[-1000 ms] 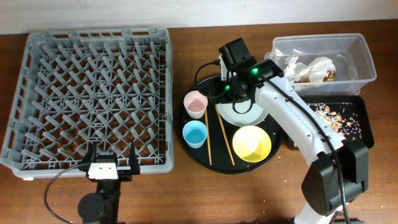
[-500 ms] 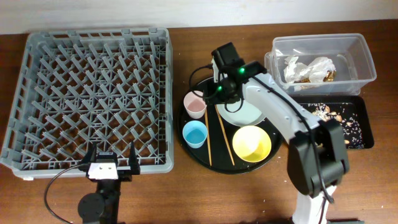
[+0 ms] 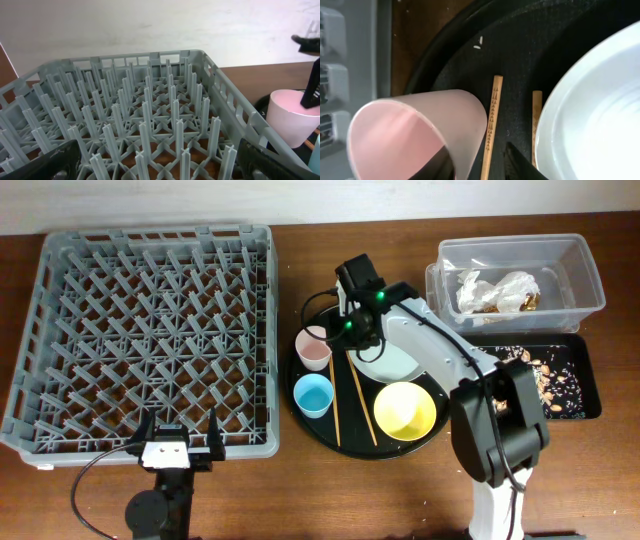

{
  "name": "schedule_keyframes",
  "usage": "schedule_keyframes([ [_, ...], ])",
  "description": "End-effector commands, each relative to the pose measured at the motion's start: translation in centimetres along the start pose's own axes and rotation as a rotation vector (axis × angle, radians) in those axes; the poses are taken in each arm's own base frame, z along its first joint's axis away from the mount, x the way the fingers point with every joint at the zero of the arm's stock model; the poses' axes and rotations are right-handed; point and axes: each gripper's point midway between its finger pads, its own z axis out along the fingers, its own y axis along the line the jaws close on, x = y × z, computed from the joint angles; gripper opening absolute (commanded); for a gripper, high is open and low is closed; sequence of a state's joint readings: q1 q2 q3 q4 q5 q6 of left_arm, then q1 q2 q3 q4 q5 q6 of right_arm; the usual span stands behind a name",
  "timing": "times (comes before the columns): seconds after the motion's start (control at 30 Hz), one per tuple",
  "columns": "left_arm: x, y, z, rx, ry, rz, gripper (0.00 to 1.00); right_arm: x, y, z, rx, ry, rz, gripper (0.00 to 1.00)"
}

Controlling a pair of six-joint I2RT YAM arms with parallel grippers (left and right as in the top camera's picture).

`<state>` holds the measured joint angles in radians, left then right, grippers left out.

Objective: Sort waste into correct bins and load items into the dishwasher rack

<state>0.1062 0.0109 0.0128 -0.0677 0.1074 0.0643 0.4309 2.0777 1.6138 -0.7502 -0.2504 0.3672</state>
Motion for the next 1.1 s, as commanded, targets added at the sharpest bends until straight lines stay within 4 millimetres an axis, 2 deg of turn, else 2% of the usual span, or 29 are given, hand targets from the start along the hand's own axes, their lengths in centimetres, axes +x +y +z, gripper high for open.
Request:
schedule_keyframes([
  [0.0, 0.1, -0.1, 0.0, 0.004, 0.001, 0.013, 0.99, 0.4, 0.2, 1.1, -0.002, 0.022, 0.004, 0.14],
  [0.03, 0.1, -0.1, 0.0, 0.004, 0.001, 0.013, 0.99, 0.4, 0.2, 1.0, -0.004, 0.021, 0.005, 0.04],
  [0.17, 0.1, -0.1, 0.0, 0.003, 0.000, 0.013, 0.99, -0.4, 0.1, -0.3, -0.026, -0.004, 0.017, 0.04],
  [0.23, -0.4, -0.1, 0.0, 0.004, -0.017, 0.013, 0.99, -1.8, -0.3, -2.9, -0.047, -0.060, 0.033, 0.04],
  [0.3, -2.0, -0.2, -0.2, 0.014, -0.072, -0.058, 0.99, -3.1, -0.5, -6.2, -0.093, -0.121, 0.047, 0.04],
  [0.37, -4.2, -1.2, -0.7, 0.084, -0.118, -0.160, 0.99, -4.5, -1.1, -9.8, -0.148, -0.191, 0.070, 0.04],
  [0.43, -4.9, -1.2, -1.0, 0.090, -0.088, -0.246, 0.99, -5.1, -1.4, -12.0, -0.192, -0.230, 0.055, 0.04],
  [0.53, -7.2, -1.1, -1.1, 0.085, -0.012, -0.259, 0.99, -5.4, -1.6, -13.1, -0.224, -0.245, 0.049, 0.04],
  [0.6, -9.3, -0.9, 0.0, 0.083, 0.037, -0.266, 0.99, -5.3, -1.4, -13.1, -0.241, -0.240, 0.044, 0.04],
  [0.63, -10.1, -0.9, 1.2, 0.094, 0.099, -0.275, 0.99, -5.2, -1.1, -13.2, -0.259, -0.236, 0.040, 0.04],
  [0.77, -10.0, -2.1, 5.9, 0.171, 0.413, -0.340, 0.99, -5.1, -0.3, -13.6, -0.307, -0.227, 0.021, 0.04],
  [0.83, -10.1, -2.7, 7.8, 0.210, 0.504, -0.369, 0.99, -5.0, 0.1, -13.9, -0.344, -0.223, 0.001, 0.04],
  [0.87, -10.2, -3.4, 9.4, 0.264, 0.548, -0.393, 0.99, -5.0, 0.2, -14.2, -0.370, -0.220, 0.001, 0.04],
  [0.93, -9.2, -4.6, 12.0, 0.347, 0.590, -0.428, 0.99, -4.9, 0.5, -14.8, -0.430, -0.215, -0.022, 0.04],
  [1.0, -8.6, -5.9, 12.8, 0.433, 0.603, -0.456, 0.99, -4.8, 0.7, -15.1, -0.462, -0.212, -0.034, 0.04],
  [1.07, -9.0, -7.6, 13.3, 0.565, 0.581, -0.484, 0.99, -4.7, 1.2, -15.5, -0.508, -0.207, -0.049, 0.04],
])
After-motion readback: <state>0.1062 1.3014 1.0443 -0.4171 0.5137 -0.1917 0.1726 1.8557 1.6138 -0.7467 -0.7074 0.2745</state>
